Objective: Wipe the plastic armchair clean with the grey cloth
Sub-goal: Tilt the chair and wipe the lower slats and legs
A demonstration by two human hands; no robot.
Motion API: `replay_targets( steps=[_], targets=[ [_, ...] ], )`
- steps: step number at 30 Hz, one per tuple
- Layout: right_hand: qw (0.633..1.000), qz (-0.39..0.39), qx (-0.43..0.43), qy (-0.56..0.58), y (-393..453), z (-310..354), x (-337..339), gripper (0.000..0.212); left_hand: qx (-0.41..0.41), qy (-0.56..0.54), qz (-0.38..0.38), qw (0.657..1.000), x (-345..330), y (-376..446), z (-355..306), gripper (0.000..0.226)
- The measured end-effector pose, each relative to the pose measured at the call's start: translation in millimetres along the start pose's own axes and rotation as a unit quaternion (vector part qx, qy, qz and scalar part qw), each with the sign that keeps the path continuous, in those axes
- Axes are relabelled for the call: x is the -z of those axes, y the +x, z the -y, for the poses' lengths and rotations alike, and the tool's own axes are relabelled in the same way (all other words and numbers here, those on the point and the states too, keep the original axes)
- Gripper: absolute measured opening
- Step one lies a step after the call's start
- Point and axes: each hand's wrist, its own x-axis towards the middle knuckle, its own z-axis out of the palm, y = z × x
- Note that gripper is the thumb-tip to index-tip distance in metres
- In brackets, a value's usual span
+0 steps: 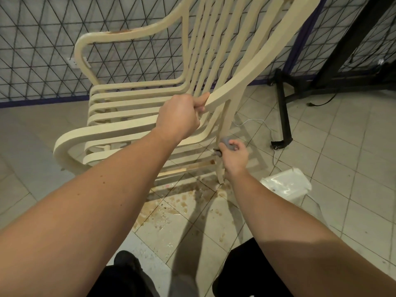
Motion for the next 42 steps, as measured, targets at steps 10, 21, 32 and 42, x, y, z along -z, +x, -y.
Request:
replay_targets(
  steps=[10,21,32,42],
  targets=[
    [0.868,0.069,0.388,-0.302,-29.1,22.3,44.7,0.037,-0.075,0.006,0.078,0.994,18.8,-3.1,43.4,0.022],
    [0.434,0.027,0.628,-0.645,-5.0,98.1,25.3,0.050,-0.020,0.014,0.079,0.997,31.3,-18.3,52.0,0.026],
    [0.505,0.188,0.253,-0.803,-14.2,-12.9,23.6,0.029,-0.026,0.043,0.072,0.996,31.3,-20.0,52.1,0.027],
    [0.494,0.121,0.463,-0.726,-3.2,59.3,8.1,0.047,-0.035,0.058,0.033,0.997,17.7,-20.2,57.1,0.030]
  ],
)
